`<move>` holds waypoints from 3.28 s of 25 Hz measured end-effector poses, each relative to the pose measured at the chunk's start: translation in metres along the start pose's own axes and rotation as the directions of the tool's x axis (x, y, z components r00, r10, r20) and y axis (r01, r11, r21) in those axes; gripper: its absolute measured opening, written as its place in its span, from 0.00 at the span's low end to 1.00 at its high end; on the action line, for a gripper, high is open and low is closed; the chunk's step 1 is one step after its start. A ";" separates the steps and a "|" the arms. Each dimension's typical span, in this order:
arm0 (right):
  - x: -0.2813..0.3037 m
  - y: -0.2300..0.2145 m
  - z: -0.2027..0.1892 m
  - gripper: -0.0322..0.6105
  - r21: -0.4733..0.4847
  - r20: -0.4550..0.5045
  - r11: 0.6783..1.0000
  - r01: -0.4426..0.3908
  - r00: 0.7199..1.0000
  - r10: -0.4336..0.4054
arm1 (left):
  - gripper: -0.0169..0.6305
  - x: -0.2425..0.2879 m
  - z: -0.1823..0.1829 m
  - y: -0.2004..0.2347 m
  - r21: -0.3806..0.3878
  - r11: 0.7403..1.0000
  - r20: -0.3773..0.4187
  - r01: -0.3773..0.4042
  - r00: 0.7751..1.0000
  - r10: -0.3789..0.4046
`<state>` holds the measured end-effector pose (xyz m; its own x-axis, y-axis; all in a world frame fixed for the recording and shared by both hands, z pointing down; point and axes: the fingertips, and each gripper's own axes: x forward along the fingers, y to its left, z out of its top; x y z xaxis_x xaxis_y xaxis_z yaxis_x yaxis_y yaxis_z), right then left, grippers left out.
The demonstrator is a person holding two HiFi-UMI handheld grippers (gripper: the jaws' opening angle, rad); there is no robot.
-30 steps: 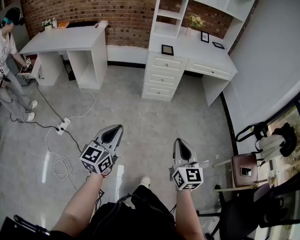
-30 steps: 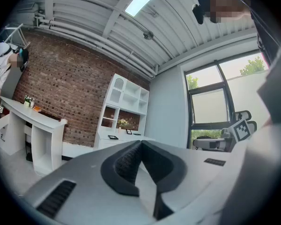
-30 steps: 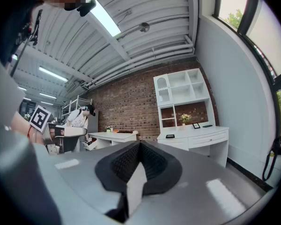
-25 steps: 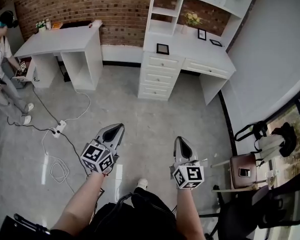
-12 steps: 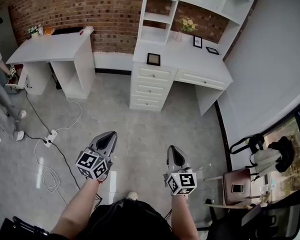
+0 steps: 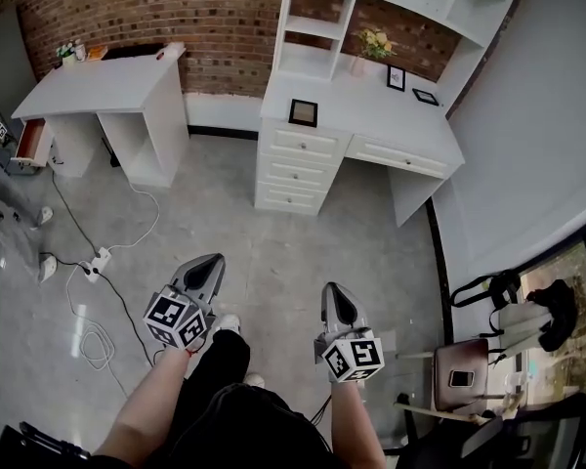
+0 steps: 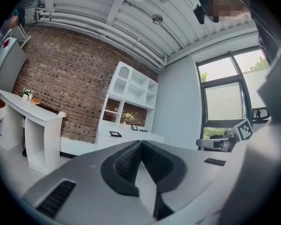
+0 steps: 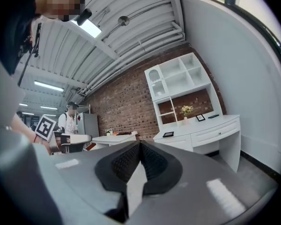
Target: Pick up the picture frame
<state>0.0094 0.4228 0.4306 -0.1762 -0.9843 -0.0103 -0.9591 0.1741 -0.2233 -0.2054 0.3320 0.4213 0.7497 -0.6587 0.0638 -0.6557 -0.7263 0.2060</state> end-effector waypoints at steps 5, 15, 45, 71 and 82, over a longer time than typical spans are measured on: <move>0.034 -0.020 -0.003 0.06 -0.001 -0.013 1.000 0.010 1.000 -0.010 | 0.03 0.035 -0.008 0.021 -0.019 1.000 -0.012 0.003 1.000 -0.004; 0.149 -0.063 0.006 0.06 -0.006 -0.030 0.999 0.040 0.999 -0.040 | 0.03 0.143 0.015 0.091 -0.029 0.998 -0.005 0.048 0.999 -0.048; 0.331 -0.142 -0.025 0.06 0.071 -0.139 0.995 0.068 0.989 -0.058 | 0.03 0.306 0.022 0.201 -0.046 0.994 -0.064 0.101 0.993 -0.104; 0.496 -0.240 -0.073 0.06 0.337 -0.297 0.940 -0.057 0.941 0.164 | 0.03 0.462 -0.007 0.238 -0.108 0.993 -0.134 -0.047 0.990 0.032; 0.530 -0.260 -0.099 0.19 0.679 -0.241 0.734 0.011 0.948 0.209 | 0.03 0.490 -0.030 0.245 -0.130 0.982 -0.169 -0.134 0.979 0.111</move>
<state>0.1438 -0.1408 0.5795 -0.4211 -0.8892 0.1789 -0.5551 0.0967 -0.8261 0.0042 -0.1629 0.5319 0.6767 -0.6925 0.2501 -0.7327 -0.6001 0.3208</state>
